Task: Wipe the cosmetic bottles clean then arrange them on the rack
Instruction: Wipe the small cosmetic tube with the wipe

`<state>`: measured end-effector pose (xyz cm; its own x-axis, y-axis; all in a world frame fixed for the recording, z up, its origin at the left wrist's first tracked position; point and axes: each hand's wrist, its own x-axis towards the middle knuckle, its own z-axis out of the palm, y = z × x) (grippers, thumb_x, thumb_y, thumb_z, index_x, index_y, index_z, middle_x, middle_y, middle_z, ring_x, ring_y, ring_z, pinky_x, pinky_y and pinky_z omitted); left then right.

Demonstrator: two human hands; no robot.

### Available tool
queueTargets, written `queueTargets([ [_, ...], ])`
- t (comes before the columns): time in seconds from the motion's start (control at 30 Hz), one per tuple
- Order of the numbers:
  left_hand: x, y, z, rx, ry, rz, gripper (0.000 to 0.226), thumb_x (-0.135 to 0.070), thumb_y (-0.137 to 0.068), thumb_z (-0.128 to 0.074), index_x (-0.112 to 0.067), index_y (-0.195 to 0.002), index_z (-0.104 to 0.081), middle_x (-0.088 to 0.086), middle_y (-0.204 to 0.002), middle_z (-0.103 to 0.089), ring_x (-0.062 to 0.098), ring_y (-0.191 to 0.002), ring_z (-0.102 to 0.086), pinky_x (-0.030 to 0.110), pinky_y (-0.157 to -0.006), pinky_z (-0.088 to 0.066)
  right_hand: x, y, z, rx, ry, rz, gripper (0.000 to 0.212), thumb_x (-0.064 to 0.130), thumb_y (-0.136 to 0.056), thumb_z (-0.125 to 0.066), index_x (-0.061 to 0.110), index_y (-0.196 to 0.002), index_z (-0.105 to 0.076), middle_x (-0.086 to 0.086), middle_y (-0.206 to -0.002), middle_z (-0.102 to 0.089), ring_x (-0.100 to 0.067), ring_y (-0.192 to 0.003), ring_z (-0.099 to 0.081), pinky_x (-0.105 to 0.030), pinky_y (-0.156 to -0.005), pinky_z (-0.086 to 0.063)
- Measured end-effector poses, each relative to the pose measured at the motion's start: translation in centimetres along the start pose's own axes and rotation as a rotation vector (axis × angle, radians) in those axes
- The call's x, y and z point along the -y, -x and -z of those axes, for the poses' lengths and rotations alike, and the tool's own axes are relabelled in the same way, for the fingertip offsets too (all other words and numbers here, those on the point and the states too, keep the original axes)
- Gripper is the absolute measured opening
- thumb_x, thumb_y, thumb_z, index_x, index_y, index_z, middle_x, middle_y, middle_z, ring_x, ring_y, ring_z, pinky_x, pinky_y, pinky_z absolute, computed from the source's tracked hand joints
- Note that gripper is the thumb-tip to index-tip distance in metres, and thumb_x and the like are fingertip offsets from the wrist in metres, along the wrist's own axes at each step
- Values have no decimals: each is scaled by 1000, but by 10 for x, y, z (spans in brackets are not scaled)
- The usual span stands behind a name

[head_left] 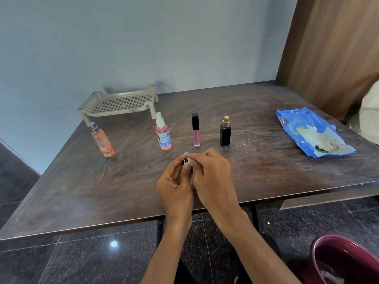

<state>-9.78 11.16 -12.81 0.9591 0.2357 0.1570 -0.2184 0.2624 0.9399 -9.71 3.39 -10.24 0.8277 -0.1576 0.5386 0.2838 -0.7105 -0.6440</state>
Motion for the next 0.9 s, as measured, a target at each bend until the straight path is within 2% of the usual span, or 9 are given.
queueTargets([
  [0.07,1,-1,0,-11,7,5,18,-5,-96,-63,-13,-109,-72,-2,-102,-79,13,-100,-74,23,-87,-58,-2,0,-2,-9,-3,13,18,11,-95,-59,13,-105,-74,-3,-87,-62,-13,-75,-60,-27,-66,-53],
  [0.2,1,-1,0,0,29,13,20,-2,-96,-61,-14,-106,-73,0,-105,-78,16,-105,-73,28,-92,-58,-17,9,6,-53,13,-44,18,16,-95,-61,17,-107,-74,1,-83,-58,-10,-70,-56,-25,-63,-49],
  [0.4,1,0,1,33,48,22,22,-3,-97,-59,-16,-109,-72,2,-110,-77,15,-109,-71,41,-99,-53,-44,17,26,-92,97,-172,19,15,-94,-62,16,-108,-74,4,-80,-57,-7,-69,-54,-14,-61,-43],
  [0.5,1,0,1,37,35,13,21,-4,-98,-59,-15,-109,-72,2,-109,-77,16,-109,-71,41,-99,-53,-37,14,24,-69,108,-156,17,14,-94,-60,16,-104,-75,3,-79,-55,-8,-69,-53,-14,-61,-41],
  [0.6,0,0,1,45,35,13,19,-3,-97,-59,-11,-110,-71,2,-107,-77,16,-106,-72,34,-97,-57,-18,8,13,-35,41,-85,18,14,-96,-59,17,-105,-74,4,-82,-56,-6,-71,-53,-11,-63,-40],
  [0.63,0,0,2,46,22,4,19,-4,-97,-59,-11,-110,-71,2,-106,-77,15,-106,-72,32,-95,-57,-12,6,9,-25,19,-61,19,13,-96,-58,16,-106,-74,3,-84,-56,-8,-73,-54,-13,-64,-43],
  [0.77,0,-2,3,28,32,8,20,-5,-96,-61,-12,-112,-71,2,-105,-78,15,-103,-73,22,-85,-58,0,1,-7,-13,32,6,17,9,-94,-56,9,-101,-72,-4,-85,-58,-16,-75,-58,-36,-65,-54],
  [0.9,1,-3,2,34,40,12,21,-1,-96,-60,-9,-111,-71,4,-106,-78,15,-104,-73,20,-85,-57,-8,5,-4,-28,1,0,21,15,-95,-56,15,-109,-72,-1,-86,-58,-16,-75,-59,-39,-67,-53],
])
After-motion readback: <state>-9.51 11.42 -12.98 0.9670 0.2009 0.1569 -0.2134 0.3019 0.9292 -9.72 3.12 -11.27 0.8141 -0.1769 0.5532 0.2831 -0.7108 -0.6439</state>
